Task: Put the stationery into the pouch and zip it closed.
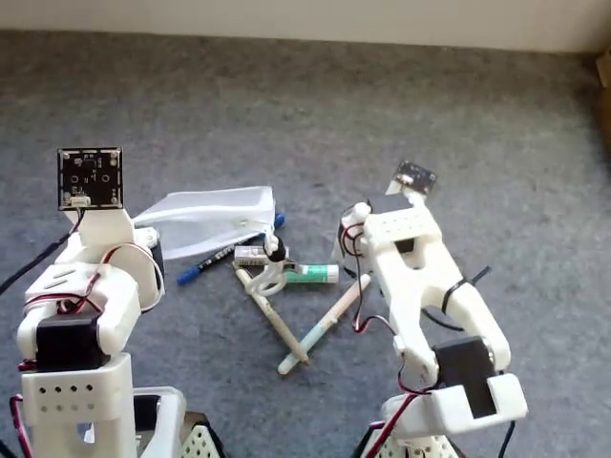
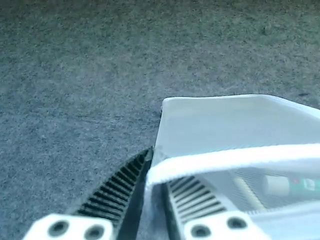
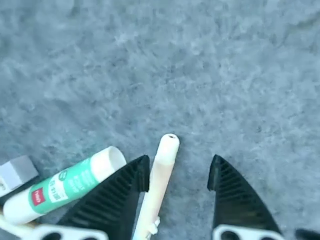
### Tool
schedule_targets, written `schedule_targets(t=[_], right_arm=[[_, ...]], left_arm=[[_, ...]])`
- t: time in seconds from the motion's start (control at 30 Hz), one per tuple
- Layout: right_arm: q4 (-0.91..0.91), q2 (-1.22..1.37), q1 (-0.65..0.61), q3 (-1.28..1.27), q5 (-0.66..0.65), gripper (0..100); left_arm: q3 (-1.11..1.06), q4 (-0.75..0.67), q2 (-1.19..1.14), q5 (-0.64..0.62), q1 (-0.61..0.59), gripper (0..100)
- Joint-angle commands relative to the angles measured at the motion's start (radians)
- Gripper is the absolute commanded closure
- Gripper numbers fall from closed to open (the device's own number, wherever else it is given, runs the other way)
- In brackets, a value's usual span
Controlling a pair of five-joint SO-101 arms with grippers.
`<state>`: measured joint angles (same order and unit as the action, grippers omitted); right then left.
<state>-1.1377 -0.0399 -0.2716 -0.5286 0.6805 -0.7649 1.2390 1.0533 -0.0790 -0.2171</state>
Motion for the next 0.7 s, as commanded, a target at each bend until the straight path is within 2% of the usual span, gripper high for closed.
schedule_targets(t=[0.0, 0.47, 0.67], right_arm=[[0.008, 0.010, -0.005, 0.007, 0.029, 81.0], [0.093, 0.160, -0.010, 0.007, 0.049, 82.4], [0.094, 0.159, -0.005, 0.010, 0.041, 99.4]], left_arm=[[-0.013, -0.006, -0.016, -0.009, -0.022, 99], [-0.013, -0.006, -0.016, -0.009, -0.022, 99], [-0.013, -0.006, -0.016, -0.009, -0.022, 99]])
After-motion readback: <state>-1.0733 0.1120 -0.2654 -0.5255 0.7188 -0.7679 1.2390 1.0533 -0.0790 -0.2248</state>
